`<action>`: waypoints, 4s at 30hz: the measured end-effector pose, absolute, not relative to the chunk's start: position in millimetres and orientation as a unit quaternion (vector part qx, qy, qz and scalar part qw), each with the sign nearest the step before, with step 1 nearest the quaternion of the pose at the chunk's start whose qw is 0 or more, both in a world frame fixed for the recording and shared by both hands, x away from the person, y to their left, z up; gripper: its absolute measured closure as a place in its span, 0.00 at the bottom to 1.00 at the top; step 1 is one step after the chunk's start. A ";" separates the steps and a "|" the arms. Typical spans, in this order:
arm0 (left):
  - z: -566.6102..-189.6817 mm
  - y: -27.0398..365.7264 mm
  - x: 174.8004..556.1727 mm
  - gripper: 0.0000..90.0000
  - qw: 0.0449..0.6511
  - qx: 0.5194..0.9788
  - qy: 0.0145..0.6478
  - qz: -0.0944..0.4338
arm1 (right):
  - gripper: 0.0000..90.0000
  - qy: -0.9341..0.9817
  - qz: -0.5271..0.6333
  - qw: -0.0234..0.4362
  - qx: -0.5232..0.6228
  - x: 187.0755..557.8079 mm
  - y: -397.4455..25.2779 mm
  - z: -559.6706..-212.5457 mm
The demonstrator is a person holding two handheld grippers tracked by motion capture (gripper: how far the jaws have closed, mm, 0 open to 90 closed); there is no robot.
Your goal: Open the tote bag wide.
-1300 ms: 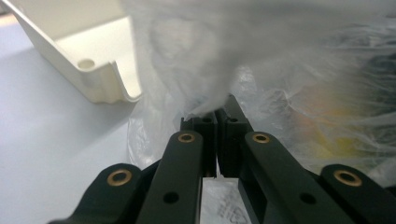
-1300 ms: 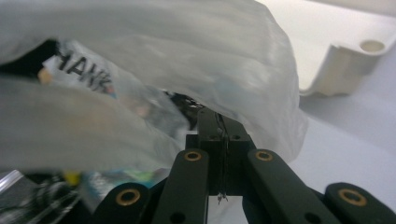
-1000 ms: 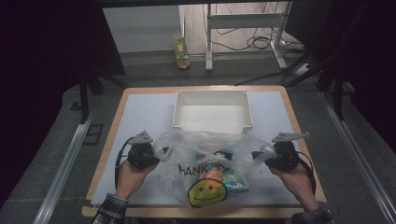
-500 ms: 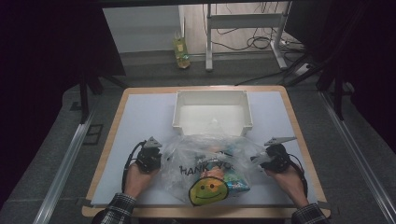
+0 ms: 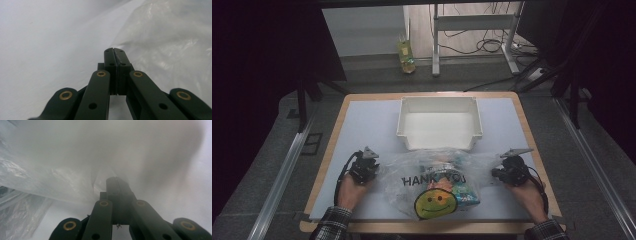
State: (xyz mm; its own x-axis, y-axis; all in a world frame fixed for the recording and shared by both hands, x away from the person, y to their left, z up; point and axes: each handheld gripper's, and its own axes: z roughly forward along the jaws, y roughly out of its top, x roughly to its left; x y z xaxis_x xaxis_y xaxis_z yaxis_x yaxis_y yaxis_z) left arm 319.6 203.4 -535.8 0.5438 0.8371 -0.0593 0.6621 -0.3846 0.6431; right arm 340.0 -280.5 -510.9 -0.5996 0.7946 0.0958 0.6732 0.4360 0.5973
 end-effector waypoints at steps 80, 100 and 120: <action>-498.2 114.5 300.7 0.93 0.386 0.865 0.320 -0.024 | 0.96 0.882 0.352 -0.017 0.313 311.8 -199.3 -475.3; -474.3 108.8 228.2 0.91 0.437 0.862 0.253 -0.048 | 0.96 0.874 0.397 -0.046 0.275 257.2 -213.1 -448.5; -508.7 99.0 208.3 0.91 0.395 0.883 0.252 -0.005 | 0.98 0.882 0.383 -0.067 0.267 242.4 -198.7 -476.7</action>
